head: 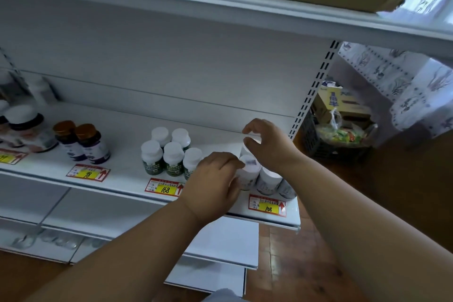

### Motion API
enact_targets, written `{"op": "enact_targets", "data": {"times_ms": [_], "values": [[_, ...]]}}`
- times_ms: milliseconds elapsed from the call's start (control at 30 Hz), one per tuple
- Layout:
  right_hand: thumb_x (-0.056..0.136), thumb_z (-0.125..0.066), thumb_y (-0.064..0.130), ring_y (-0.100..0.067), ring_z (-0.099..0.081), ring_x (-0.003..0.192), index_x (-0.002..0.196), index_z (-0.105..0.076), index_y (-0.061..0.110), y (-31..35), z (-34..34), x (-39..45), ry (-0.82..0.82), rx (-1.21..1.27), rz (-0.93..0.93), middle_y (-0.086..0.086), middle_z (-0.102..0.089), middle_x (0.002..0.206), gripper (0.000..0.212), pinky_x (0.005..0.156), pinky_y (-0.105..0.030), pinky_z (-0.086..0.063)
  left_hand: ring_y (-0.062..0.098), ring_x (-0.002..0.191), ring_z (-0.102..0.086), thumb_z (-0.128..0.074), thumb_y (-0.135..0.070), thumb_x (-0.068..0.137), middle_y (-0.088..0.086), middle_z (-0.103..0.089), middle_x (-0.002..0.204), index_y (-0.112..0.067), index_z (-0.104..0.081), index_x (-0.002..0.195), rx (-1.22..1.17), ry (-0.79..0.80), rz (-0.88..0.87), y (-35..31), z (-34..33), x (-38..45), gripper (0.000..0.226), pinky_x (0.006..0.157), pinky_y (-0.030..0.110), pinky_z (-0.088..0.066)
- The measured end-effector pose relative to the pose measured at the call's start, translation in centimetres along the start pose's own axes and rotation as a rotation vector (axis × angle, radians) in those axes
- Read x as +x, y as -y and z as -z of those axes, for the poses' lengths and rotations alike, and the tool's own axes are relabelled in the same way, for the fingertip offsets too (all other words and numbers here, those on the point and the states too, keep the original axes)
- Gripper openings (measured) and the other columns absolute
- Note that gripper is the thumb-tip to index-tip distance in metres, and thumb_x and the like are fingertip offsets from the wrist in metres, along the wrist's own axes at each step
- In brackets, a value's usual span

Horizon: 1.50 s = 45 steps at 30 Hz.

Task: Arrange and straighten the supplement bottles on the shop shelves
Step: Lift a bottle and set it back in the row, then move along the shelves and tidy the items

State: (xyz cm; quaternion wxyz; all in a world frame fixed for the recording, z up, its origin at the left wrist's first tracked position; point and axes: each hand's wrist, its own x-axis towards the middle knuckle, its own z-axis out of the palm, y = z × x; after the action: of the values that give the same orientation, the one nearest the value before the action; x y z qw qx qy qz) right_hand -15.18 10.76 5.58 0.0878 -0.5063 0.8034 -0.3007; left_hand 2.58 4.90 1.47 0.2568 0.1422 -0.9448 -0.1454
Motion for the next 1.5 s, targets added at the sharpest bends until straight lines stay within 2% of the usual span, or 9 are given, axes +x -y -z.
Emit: {"op": "enact_targets", "data": {"times_ms": [133, 333, 533, 700, 833, 1000, 1267, 1367, 1500], "values": [[0.089, -0.058, 0.032, -0.005, -0.05, 0.091, 0.105, -0.058, 0.034, 6.0, -1.7, -0.2, -0.071, 0.028, 0.066, 0.018, -0.05, 0.102, 0.016, 0.066, -0.011, -0.033, 0.022, 0.097, -0.056, -0.062, -0.017, 0.081, 0.003, -0.062, 0.106, -0.014, -0.064, 0.107, -0.031, -0.103, 0.056, 3.3, 3.5, -2.6, 0.027, 0.085, 0.032, -0.046], [0.087, -0.057, 0.033, -0.007, -0.051, 0.1, 0.107, -0.058, 0.03, 19.5, -9.6, 0.4, -0.085, 0.072, 0.241, 0.013, -0.053, 0.105, 0.02, 0.08, -0.024, -0.039, 0.017, 0.095, -0.054, -0.065, -0.019, 0.083, -0.003, -0.06, 0.103, -0.02, -0.064, 0.107, 0.038, -0.224, 0.299, 12.1, 13.2, -11.2, 0.024, 0.078, 0.026, -0.04], [0.086, -0.06, 0.033, -0.002, -0.051, 0.083, 0.096, -0.057, 0.032, 32.9, -18.9, 1.5, -0.032, 0.207, 0.354, 0.016, -0.054, 0.093, 0.01, 0.066, -0.012, -0.037, 0.015, 0.103, -0.051, -0.06, -0.026, 0.087, -0.006, -0.057, 0.106, -0.026, -0.06, 0.113, 0.128, -0.257, 0.505, 20.4, 23.3, -19.4, 0.026, 0.083, 0.031, -0.044], [0.086, -0.063, 0.031, 0.016, -0.046, 0.09, 0.095, -0.055, 0.035, 39.7, -22.7, 3.1, -0.021, 0.269, 0.431, 0.024, -0.05, 0.093, 0.013, 0.069, 0.001, -0.032, 0.013, 0.106, -0.051, -0.058, -0.027, 0.089, -0.008, -0.058, 0.109, -0.024, -0.06, 0.116, 0.153, -0.288, 0.583, 25.5, 28.3, -22.6, 0.027, 0.086, 0.027, -0.041], [0.086, -0.06, 0.037, 0.015, -0.046, 0.093, 0.097, -0.052, 0.039, 42.5, -24.9, 7.2, 0.0, 0.238, 0.458, 0.027, -0.049, 0.095, 0.014, 0.063, -0.006, -0.033, 0.01, 0.107, -0.049, -0.056, -0.032, 0.089, -0.014, -0.055, 0.109, -0.031, -0.058, 0.114, 0.124, -0.351, 0.651, 30.0, 29.9, -22.5, 0.025, 0.084, 0.031, -0.045], [0.086, -0.059, 0.031, -0.007, -0.054, 0.093, 0.102, -0.056, 0.034, 43.8, -28.5, 16.4, 0.013, 0.186, 0.386, 0.009, -0.053, 0.105, 0.016, 0.075, -0.023, -0.038, 0.012, 0.103, -0.049, -0.054, -0.033, 0.089, -0.009, -0.056, 0.105, -0.028, -0.059, 0.113, 0.162, -0.333, 0.611, 35.7, 30.9, -20.2, 0.025, 0.085, 0.031, -0.043], [0.096, -0.052, 0.025, -0.031, -0.047, 0.123, 0.139, -0.045, 0.012, 44.8, -35.4, 31.8, 0.326, -0.27, 0.315, -0.016, -0.043, 0.141, 0.045, 0.098, -0.033, -0.038, 0.022, 0.099, -0.054, -0.061, -0.028, 0.086, 0.002, -0.062, 0.105, -0.019, -0.063, 0.112, 0.198, -0.376, 0.593, 43.4, 33.2, -15.2, 0.028, 0.08, 0.033, -0.045], [0.091, -0.055, 0.013, -0.034, -0.051, 0.115, 0.125, -0.054, 0.001, 43.6, -37.3, 33.8, 0.437, -0.45, 0.33, -0.021, -0.049, 0.131, 0.036, 0.095, -0.035, -0.043, 0.024, 0.097, -0.056, -0.058, -0.029, 0.083, 0.003, -0.064, 0.107, -0.019, -0.065, 0.109, 0.182, -0.298, 0.559, 45.4, 32.8, -14.8, 0.028, 0.077, 0.034, -0.048], [0.086, -0.058, 0.01, -0.031, -0.056, 0.105, 0.115, -0.058, 0.004, 42.9, -38.4, 35.2, 0.36, -0.618, 0.424, -0.019, -0.057, 0.118, 0.03, 0.088, -0.032, -0.045, 0.031, 0.095, -0.059, -0.062, -0.023, 0.084, 0.009, -0.065, 0.105, -0.013, -0.066, 0.11, 0.123, -0.291, 0.512, 48.9, 33.2, -14.9, 0.028, 0.078, 0.039, -0.049]]}}
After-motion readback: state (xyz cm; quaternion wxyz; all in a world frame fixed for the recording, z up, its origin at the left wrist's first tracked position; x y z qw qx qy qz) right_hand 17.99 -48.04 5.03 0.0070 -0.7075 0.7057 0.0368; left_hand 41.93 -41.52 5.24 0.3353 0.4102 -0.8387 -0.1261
